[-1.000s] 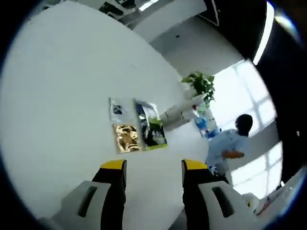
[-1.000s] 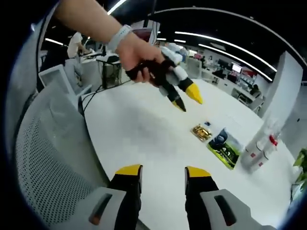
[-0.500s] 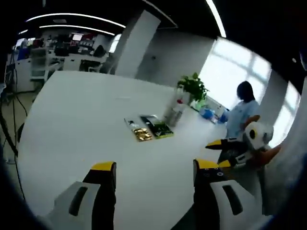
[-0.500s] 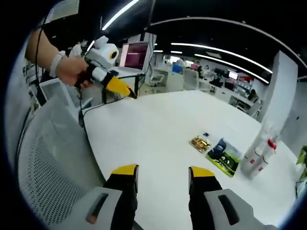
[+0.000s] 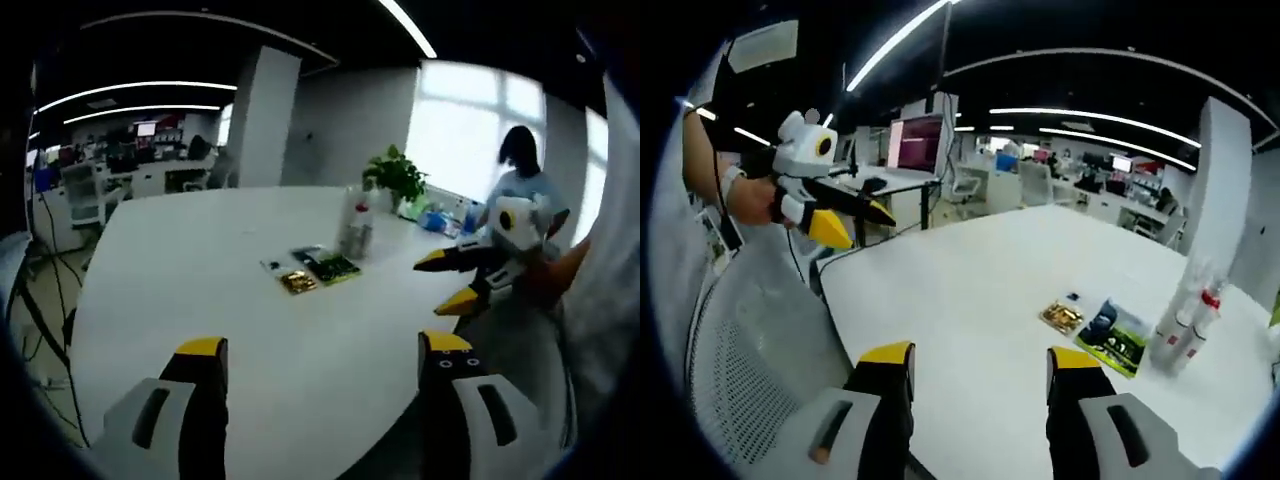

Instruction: Arrange the skincare products in the storage area until every visible bottle or jar stands upright without overlapping.

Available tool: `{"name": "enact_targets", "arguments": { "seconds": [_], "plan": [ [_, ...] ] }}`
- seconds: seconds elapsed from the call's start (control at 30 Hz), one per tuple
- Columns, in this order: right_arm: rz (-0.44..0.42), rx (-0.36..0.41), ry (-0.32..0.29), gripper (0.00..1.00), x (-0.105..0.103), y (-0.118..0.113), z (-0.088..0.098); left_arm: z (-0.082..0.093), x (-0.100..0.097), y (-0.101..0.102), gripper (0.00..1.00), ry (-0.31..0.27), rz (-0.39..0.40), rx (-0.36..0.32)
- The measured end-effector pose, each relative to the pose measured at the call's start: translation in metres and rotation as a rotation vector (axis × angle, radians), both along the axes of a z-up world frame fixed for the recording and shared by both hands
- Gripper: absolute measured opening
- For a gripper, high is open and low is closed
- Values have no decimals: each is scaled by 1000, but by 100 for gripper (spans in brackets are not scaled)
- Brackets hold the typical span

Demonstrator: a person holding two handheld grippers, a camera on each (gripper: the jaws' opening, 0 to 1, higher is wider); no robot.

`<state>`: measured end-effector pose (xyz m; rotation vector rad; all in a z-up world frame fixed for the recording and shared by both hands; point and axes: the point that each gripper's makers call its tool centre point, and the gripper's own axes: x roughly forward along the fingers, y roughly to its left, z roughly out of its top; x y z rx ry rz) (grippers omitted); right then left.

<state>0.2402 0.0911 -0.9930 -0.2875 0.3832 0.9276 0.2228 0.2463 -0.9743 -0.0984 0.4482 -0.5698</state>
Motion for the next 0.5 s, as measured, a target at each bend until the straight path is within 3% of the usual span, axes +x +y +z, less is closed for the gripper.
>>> {"name": "enact_targets", "arguments": {
  "seconds": [0.03, 0.17, 0.33, 0.47, 0.5],
  "plan": [
    [1, 1, -1, 54, 0, 0, 0, -3, -2, 2, 73, 18, 11, -7],
    [6, 24, -4, 55, -4, 4, 5, -12, -5, 6, 74, 1, 26, 39],
    [13, 66, -13, 59, -5, 9, 12, -12, -5, 7, 76, -31, 54, 42],
    [9, 78, -8, 63, -4, 9, 13, -16, 0, 12, 74, 0, 90, 57],
    [11, 81, -4, 63, -5, 9, 13, -14, 0, 11, 74, -14, 86, 69]
  ]
}}
